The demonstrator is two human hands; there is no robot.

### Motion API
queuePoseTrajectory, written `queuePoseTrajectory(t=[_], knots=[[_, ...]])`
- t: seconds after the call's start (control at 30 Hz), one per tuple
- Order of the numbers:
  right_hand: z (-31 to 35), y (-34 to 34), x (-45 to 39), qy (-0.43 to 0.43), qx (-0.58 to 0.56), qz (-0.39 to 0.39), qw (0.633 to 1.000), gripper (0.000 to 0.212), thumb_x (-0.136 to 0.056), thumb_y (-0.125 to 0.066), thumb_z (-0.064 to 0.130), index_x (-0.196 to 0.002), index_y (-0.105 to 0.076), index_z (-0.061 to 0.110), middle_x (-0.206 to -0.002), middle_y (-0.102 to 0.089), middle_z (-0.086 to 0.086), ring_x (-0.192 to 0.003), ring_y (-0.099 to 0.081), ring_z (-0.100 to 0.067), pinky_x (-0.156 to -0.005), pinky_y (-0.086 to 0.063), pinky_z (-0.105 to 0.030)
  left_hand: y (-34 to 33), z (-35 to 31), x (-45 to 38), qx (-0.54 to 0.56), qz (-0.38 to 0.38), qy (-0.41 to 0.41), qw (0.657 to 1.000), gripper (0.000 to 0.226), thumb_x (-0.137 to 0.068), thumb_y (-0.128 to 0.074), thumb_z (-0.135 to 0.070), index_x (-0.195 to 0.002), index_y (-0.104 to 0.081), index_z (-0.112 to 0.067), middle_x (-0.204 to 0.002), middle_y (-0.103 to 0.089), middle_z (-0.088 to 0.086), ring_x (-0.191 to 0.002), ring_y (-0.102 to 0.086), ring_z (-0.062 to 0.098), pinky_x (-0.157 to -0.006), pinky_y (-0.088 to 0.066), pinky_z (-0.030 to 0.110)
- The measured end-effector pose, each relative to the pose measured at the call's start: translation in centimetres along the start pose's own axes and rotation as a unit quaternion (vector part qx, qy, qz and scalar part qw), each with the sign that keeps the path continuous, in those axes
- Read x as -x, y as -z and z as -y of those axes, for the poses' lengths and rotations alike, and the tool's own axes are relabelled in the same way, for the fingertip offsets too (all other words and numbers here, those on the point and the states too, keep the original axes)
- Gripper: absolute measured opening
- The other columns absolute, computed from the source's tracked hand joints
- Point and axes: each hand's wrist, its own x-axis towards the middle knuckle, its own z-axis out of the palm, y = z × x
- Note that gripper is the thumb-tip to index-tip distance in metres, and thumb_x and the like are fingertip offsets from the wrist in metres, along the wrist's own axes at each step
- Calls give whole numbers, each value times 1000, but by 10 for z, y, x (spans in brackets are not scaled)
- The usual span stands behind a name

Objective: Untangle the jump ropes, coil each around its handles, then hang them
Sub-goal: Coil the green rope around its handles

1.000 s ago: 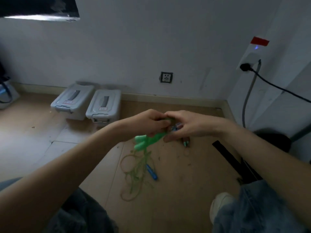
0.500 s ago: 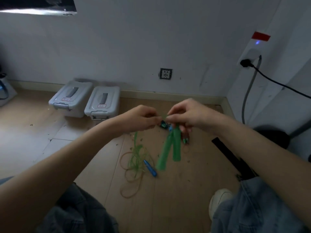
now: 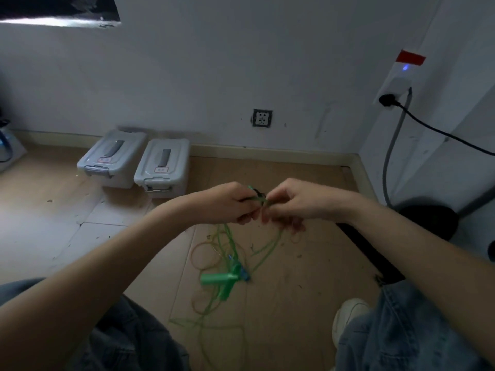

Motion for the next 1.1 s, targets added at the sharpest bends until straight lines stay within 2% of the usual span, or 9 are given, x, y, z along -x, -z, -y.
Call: queuePoseTrajectory(t=[0.1,0.23,0.37,0.53,0.63,0.7,0.83,0.97,1.1], knots=[[3,20,6,53,-97,-158,981,16,-92,-52,15,-83,-64,13,-53,-57,7,-40,-48,0,-37,-36,-11,-2,20,5,-76,48,62,994,24,-97,-40,-22,-89,-61,-12,-80,-59,-5,-70,-53,4,-71,-44,19],[-5,37,7,34,-121,-269,955,19,-94,-50,15,-80,-62,12,-54,-53,6,-37,-45,-1,-35,-33,-13,-1,35,10,-20,63,93,993,22,-95,-44,-22,-92,-64,-14,-87,-66,-6,-72,-59,1,-62,-44,8],[-14,33,9,-94,85,-166,978,11,-89,-57,14,-98,-63,13,-78,-63,2,-42,-50,1,-37,-36,-12,23,25,18,102,-16,78,992,7,-89,-55,-22,-87,-61,-22,-73,-71,-8,-64,-65,2,-48,-42,10],[-5,11,1,-4,-18,-65,998,72,-77,-72,15,-136,-35,32,-119,-46,23,-63,-62,-4,-52,-48,-19,23,-6,21,91,63,-2,994,8,-84,-57,-33,-79,-63,-31,-62,-65,-12,-51,-53,-3,-49,-39,9],[1,7,2,24,-27,28,999,29,-82,-67,19,-109,-58,26,-90,-63,16,-63,-61,-7,-51,-48,-19,21,-13,19,110,63,-16,992,18,-74,-58,-47,-80,-65,-32,-63,-66,-11,-51,-52,-1,-49,-38,10],[1,13,4,24,-43,-18,999,6,-87,-62,20,-90,-66,16,-72,-59,-2,-50,-54,-6,-43,-43,-17,28,-5,22,119,58,1,991,27,-73,-56,-48,-86,-66,-26,-69,-70,-12,-52,-56,-4,-44,-36,7],[-7,33,12,-34,-118,-155,980,10,-88,-60,15,-85,-67,9,-56,-44,-2,-37,-38,-6,-36,-29,-16,37,23,26,133,-43,93,986,21,-90,-52,-23,-77,-66,-14,-67,-72,-1,-50,-63,3,-37,-34,7],[-10,34,17,-59,-181,-121,974,16,-77,-66,30,-75,-71,15,-48,-38,6,-35,-31,-6,-35,-23,-15,48,41,28,288,-191,154,926,32,-93,-47,-30,-76,-70,-17,-50,-57,-7,-37,-41,3,-33,-31,12],[-20,31,10,-99,-131,-278,946,23,-92,-55,24,-75,-64,11,-48,-34,4,-31,-31,-6,-34,-20,-13,57,40,27,540,-228,183,789,37,-97,-35,-32,-83,-63,-12,-43,-41,-7,-31,-28,4,-31,-21,10]])
